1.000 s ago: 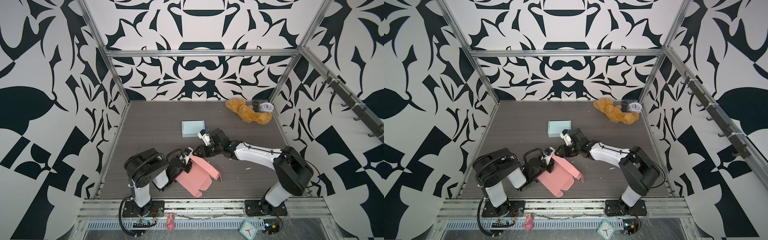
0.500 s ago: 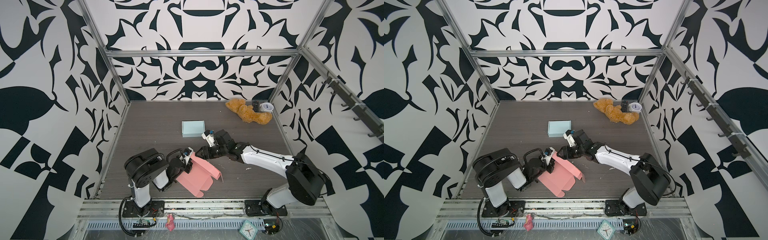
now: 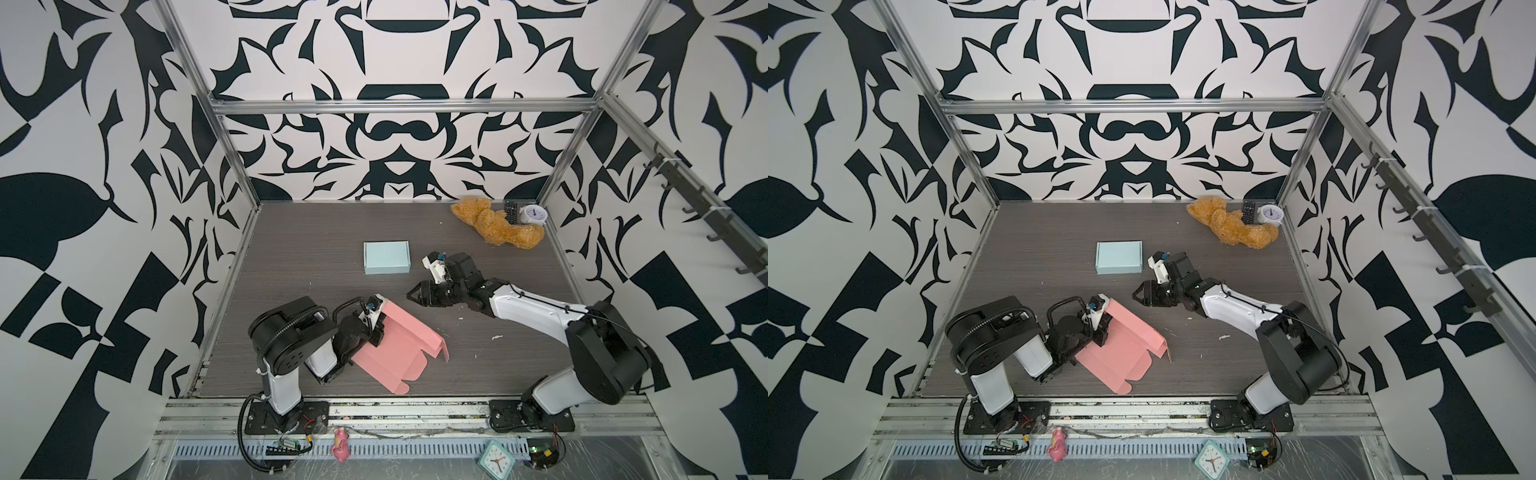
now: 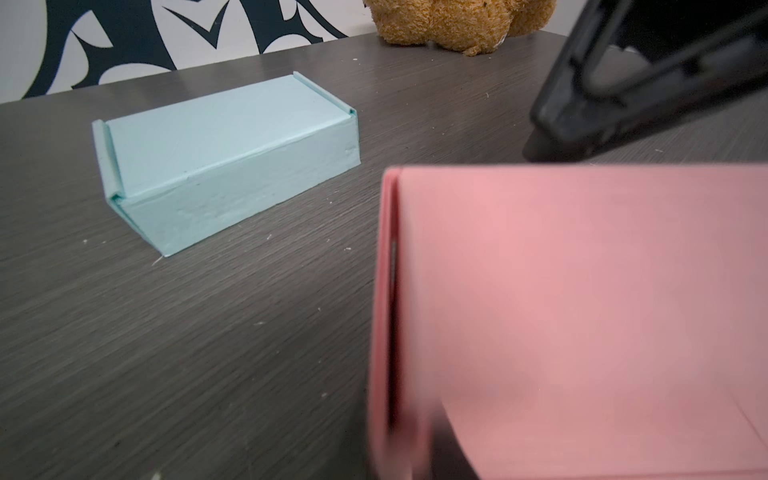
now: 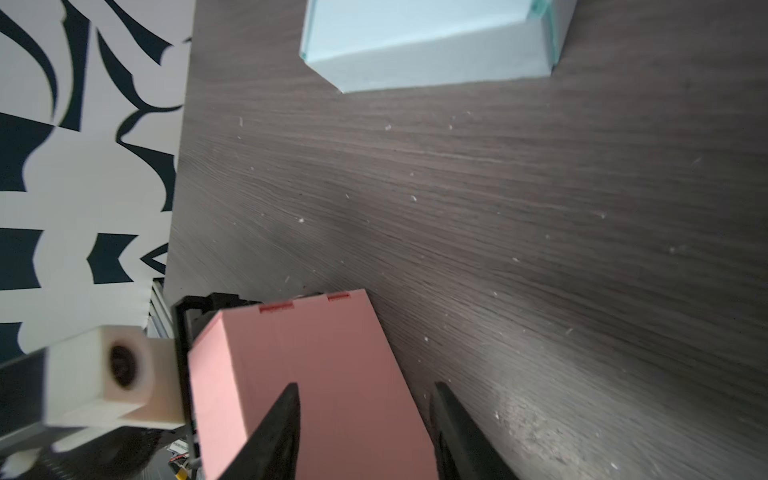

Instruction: Fold the paper box

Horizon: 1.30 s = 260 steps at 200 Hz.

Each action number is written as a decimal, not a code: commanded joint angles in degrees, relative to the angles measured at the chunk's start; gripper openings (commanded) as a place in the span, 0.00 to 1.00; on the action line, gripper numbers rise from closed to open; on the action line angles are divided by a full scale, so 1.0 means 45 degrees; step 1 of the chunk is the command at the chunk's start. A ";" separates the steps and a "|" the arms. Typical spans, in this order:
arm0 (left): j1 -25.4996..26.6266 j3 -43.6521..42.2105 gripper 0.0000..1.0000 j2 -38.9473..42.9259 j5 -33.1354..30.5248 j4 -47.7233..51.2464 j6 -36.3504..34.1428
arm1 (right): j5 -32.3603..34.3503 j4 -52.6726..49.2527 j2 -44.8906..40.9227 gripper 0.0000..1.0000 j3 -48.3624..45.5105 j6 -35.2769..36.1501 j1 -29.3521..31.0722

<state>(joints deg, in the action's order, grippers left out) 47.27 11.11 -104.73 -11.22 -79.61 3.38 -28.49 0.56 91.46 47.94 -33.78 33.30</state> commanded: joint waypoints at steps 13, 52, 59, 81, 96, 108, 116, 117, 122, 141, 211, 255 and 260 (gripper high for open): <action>0.0024 -0.0159 0.19 -0.0041 -0.0132 -0.0459 0.0161 | -0.0652 0.0829 0.0739 0.50 0.0421 0.0485 -0.0032; 0.0024 -0.0008 0.18 -0.0027 -0.0203 -0.0395 0.0013 | -0.1025 0.0876 0.1342 0.48 0.0504 0.0670 -0.0035; 0.0024 0.0011 0.18 -0.0028 -0.0165 -0.0394 0.0012 | -0.1113 0.0891 0.1419 0.48 0.0498 0.0689 -0.0036; 0.0024 0.0068 0.14 -0.0020 -0.0216 -0.0394 -0.0001 | -0.1466 0.0899 0.1547 0.47 0.0528 0.0690 -0.0002; 0.0024 0.0068 0.14 0.0005 -0.0242 -0.0394 0.0011 | -0.1883 0.0893 0.1664 0.46 0.0559 0.0700 0.0050; 0.0024 0.0072 0.14 0.0044 -0.0192 -0.0394 0.0045 | -0.2054 0.0815 0.1707 0.46 0.0557 0.0723 0.0110; 0.0024 0.0075 0.14 0.0105 -0.0100 -0.0392 0.0061 | -0.2085 0.0777 0.1683 0.46 0.0524 0.0763 0.0125; 0.0024 0.0082 0.14 0.0116 -0.0102 -0.0393 0.0056 | -0.2086 0.0766 0.1666 0.46 0.0521 0.0766 0.0122; 0.0024 0.0059 0.15 0.0161 -0.0051 -0.0375 0.0043 | -0.2070 0.0753 0.1606 0.45 0.0483 0.0768 0.0120; 0.0024 -0.0027 0.19 0.0403 -0.0045 -0.0379 0.0035 | -0.1790 0.0563 0.1258 0.45 0.0400 0.0882 0.0119; 0.0024 -0.0225 0.17 0.1606 0.0003 0.0420 0.0003 | -0.1182 0.0311 0.0853 0.45 0.0468 0.0919 0.0103; 0.0040 -0.0131 0.10 0.1563 0.0100 0.0426 -0.0022 | -0.0700 -0.0332 0.0177 0.45 0.0535 0.1192 0.0108; 0.0043 -0.0135 0.10 0.1592 0.0111 0.0426 -0.0009 | -0.0602 -0.0440 0.0058 0.46 0.0556 0.1260 0.0110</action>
<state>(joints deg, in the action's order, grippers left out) 47.27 10.83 -98.19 -11.27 -77.60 3.22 -33.30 0.47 95.57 48.64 -29.93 33.47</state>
